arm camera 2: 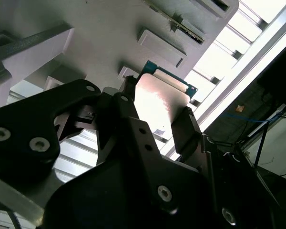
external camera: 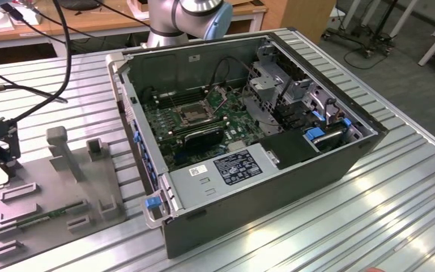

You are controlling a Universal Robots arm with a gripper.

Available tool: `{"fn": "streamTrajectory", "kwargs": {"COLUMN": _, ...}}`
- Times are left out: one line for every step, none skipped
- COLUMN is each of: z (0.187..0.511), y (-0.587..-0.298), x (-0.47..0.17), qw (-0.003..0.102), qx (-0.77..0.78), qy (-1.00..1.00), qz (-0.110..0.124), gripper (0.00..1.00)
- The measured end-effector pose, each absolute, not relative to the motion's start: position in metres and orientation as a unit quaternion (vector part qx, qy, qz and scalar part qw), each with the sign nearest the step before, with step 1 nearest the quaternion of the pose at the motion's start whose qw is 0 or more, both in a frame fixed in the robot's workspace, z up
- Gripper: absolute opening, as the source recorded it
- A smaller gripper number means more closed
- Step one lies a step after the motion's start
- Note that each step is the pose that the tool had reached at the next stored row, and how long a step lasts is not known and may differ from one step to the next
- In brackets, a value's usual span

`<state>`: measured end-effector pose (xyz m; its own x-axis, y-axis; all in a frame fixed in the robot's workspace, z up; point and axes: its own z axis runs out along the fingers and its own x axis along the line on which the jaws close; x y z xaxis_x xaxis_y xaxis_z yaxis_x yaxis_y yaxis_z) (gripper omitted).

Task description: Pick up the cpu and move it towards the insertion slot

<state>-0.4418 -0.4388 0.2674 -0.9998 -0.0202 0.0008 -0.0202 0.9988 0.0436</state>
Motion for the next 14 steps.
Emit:
{"fn": "streamTrajectory", "kwargs": {"z": 0.2674, "y": -0.4388, "x": -0.4418, "qw": 0.001, "qx": 0.010, "qy": -1.000, "qz": -0.022, "gripper": 0.54}}
{"fn": "streamTrajectory", "kwargs": {"z": 0.2674, "y": -0.4388, "x": -0.4418, "qw": 0.001, "qx": 0.010, "qy": -1.000, "qz": -0.022, "gripper": 0.54}}
{"fn": "streamTrajectory", "kwargs": {"z": 0.2674, "y": -0.4388, "x": -0.4418, "qw": 0.001, "qx": 0.010, "qy": -1.000, "qz": -0.022, "gripper": 0.54}}
{"fn": "streamTrajectory", "kwargs": {"z": 0.2676, "y": -0.4388, "x": -0.4418, "qw": 0.001, "qx": 0.010, "qy": -1.000, "qz": -0.022, "gripper": 0.54}}
{"fn": "streamTrajectory", "kwargs": {"z": 0.2680, "y": -0.4389, "x": -0.4418, "qw": 0.001, "qx": 0.010, "qy": -1.000, "qz": -0.022, "gripper": 0.54}}
{"fn": "streamTrajectory", "kwargs": {"z": 0.2685, "y": -0.4388, "x": -0.4418, "qw": 0.001, "qx": 0.010, "qy": -1.000, "qz": -0.022, "gripper": 0.54}}
{"fn": "streamTrajectory", "kwargs": {"z": 0.2689, "y": -0.4388, "x": -0.4418, "qw": 0.001, "qx": 0.010, "qy": -1.000, "qz": -0.022, "gripper": 0.54}}
{"fn": "streamTrajectory", "kwargs": {"z": 0.2695, "y": -0.4388, "x": -0.4418, "qw": 0.001, "qx": 0.010, "qy": -1.000, "qz": -0.022, "gripper": 0.54}}
{"fn": "streamTrajectory", "kwargs": {"z": 0.2701, "y": -0.4388, "x": -0.4418, "qw": 0.001, "qx": 0.010, "qy": -1.000, "qz": -0.022, "gripper": 0.54}}
{"fn": "streamTrajectory", "kwargs": {"z": 0.2710, "y": -0.4388, "x": -0.4418, "qw": 0.001, "qx": 0.010, "qy": -1.000, "qz": -0.022, "gripper": 0.54}}
{"fn": "streamTrajectory", "kwargs": {"z": 0.2719, "y": -0.4388, "x": -0.4418, "qw": 0.001, "qx": 0.010, "qy": -1.000, "qz": -0.022, "gripper": 0.54}}
{"fn": "streamTrajectory", "kwargs": {"z": 0.2730, "y": -0.4388, "x": -0.4418, "qw": 0.001, "qx": 0.010, "qy": -1.000, "qz": -0.022, "gripper": 0.54}}
{"fn": "streamTrajectory", "kwargs": {"z": 0.2742, "y": -0.4388, "x": -0.4418, "qw": 0.001, "qx": 0.010, "qy": -1.000, "qz": -0.022, "gripper": 0.54}}
{"fn": "streamTrajectory", "kwargs": {"z": 0.2755, "y": -0.4388, "x": -0.4418, "qw": 0.001, "qx": 0.010, "qy": -1.000, "qz": -0.022, "gripper": 0.54}}
